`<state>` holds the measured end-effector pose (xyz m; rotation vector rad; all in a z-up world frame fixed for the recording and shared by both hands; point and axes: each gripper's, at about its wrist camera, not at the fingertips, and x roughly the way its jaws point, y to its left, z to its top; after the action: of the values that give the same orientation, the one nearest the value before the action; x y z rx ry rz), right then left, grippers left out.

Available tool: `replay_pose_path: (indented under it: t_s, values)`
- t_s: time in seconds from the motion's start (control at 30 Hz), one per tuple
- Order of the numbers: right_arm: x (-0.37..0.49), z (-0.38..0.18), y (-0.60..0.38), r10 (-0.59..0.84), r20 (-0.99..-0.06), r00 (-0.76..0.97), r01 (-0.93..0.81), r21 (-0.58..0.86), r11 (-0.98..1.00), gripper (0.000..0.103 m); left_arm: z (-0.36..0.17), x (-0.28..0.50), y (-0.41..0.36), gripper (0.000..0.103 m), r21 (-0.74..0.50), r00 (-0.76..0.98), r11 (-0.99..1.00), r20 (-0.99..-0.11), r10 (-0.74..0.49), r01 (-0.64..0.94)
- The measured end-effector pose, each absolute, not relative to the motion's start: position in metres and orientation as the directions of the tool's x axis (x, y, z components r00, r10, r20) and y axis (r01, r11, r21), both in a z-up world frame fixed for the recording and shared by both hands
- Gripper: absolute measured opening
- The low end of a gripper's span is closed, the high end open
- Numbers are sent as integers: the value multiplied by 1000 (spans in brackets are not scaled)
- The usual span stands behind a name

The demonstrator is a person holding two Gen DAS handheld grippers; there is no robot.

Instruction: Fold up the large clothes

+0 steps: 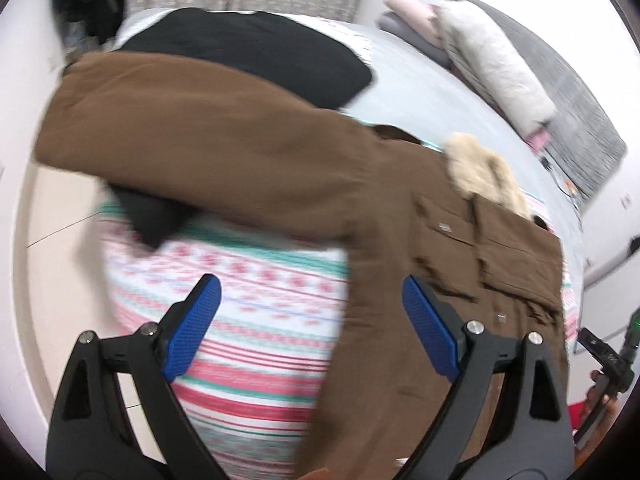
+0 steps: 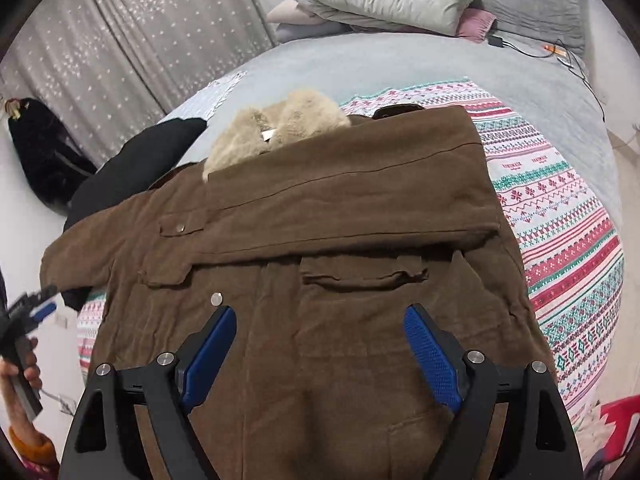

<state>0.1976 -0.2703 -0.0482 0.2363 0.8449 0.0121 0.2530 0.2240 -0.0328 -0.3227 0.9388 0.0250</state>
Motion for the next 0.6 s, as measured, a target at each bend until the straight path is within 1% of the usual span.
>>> replay_pose_path:
  t_s: [0.1,0.23,0.33,0.4,0.53,0.6]
  values:
    - [200,-51,-270,112,-747,656,80,216,973,87,-45,252,261,92,-293,617,933,-780,-107,-207]
    - [203,-55,-268,102,-754,649,84,204,975,87,-61,252,309,92,-390,680,881,-724,-113,-269]
    - [206,-59,-267,104,-762,639,84,203,976,87,-66,254,338,92,-461,748,841,-655,-108,-283]
    - [208,-61,-266,103,-767,633,84,200,976,87,-70,255,356,92,-491,802,823,-592,-75,-285]
    - [212,-68,-263,102,-778,620,85,195,977,87,-80,268,377,90,-480,803,798,-595,7,-363]
    - [213,-70,-261,102,-783,613,82,191,978,87,-84,273,384,85,-489,809,778,-587,41,-395]
